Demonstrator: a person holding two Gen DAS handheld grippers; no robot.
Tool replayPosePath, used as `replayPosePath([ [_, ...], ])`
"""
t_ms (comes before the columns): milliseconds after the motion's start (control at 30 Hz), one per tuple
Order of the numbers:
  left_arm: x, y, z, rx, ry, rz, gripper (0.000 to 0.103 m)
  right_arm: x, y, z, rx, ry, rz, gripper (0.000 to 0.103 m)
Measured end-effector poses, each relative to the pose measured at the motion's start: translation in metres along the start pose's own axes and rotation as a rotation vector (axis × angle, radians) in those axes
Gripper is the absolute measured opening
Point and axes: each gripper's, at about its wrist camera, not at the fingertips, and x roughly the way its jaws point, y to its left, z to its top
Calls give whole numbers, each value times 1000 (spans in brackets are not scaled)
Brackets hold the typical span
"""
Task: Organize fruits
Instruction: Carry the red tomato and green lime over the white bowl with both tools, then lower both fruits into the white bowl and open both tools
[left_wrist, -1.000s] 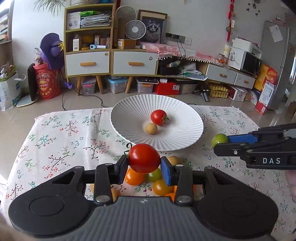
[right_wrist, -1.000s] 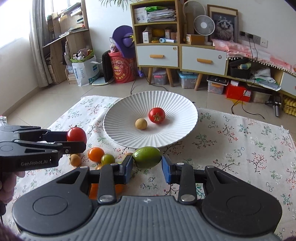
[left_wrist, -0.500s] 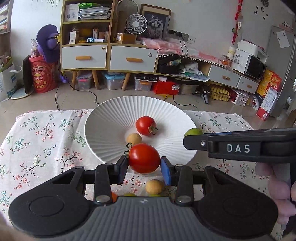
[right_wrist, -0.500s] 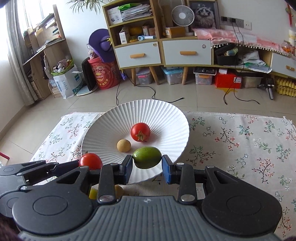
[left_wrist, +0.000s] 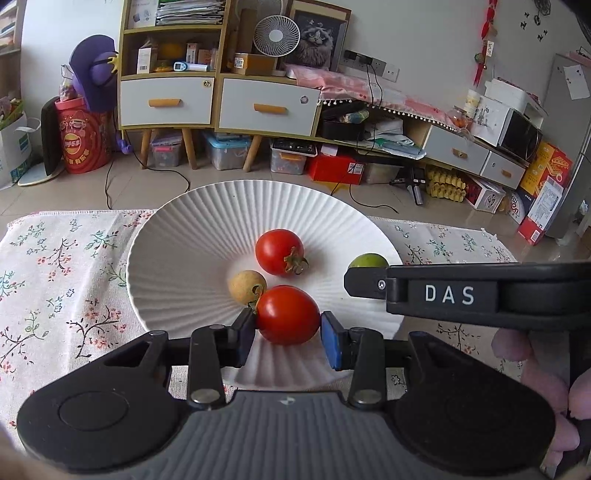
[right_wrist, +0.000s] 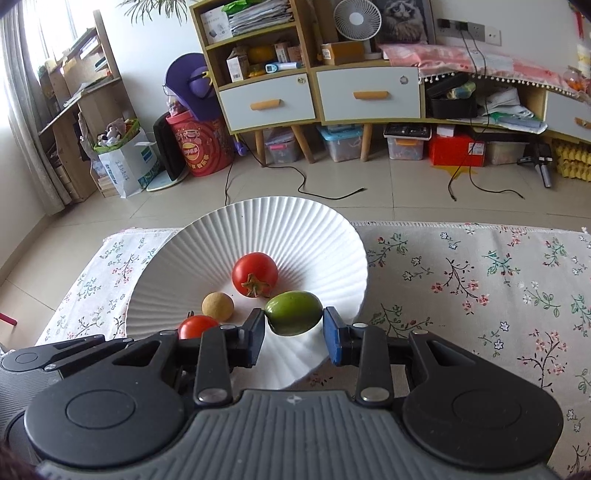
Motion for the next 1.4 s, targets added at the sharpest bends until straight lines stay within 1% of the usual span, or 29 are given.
replayPosePath([
  [400,3,-3,1,15,-10,3,35,1,1,1,-6,6,13,32],
  [533,2,-5,1,19,-12,-7,39,-1,1,2,-3,-2,11,34],
  [633,1,-6,1,33,-13,-6,47,-4,2,2,-5,-9,10,43],
  [700,-1,-7,1,40,-13,-5,53,-7,3,1,-10,-10,9,45],
  [833,-6,-6,1,48,-12,-7,60,-15,3,1,-14,-16,4,52],
  [900,-10,-5,2,50,-12,-11,66,-20,4,1,-16,-23,-2,56],
  [933,-13,-4,1,52,-13,-12,68,-23,4,1,-16,-26,-4,58],
  [1000,-18,-4,0,61,-17,-12,75,-29,5,-1,-16,-33,-9,62],
  [1067,-24,-3,0,71,-20,-12,79,-34,5,-1,-17,-40,-11,67],
  [1200,-37,1,-6,91,-15,-9,86,-44,8,-4,-25,-48,-13,72],
  [1333,-48,8,-12,112,-5,-3,91,-53,12,-8,-43,-59,-18,77],
  [1400,-53,12,-15,116,0,0,94,-57,14,-10,-46,-62,-15,80],
])
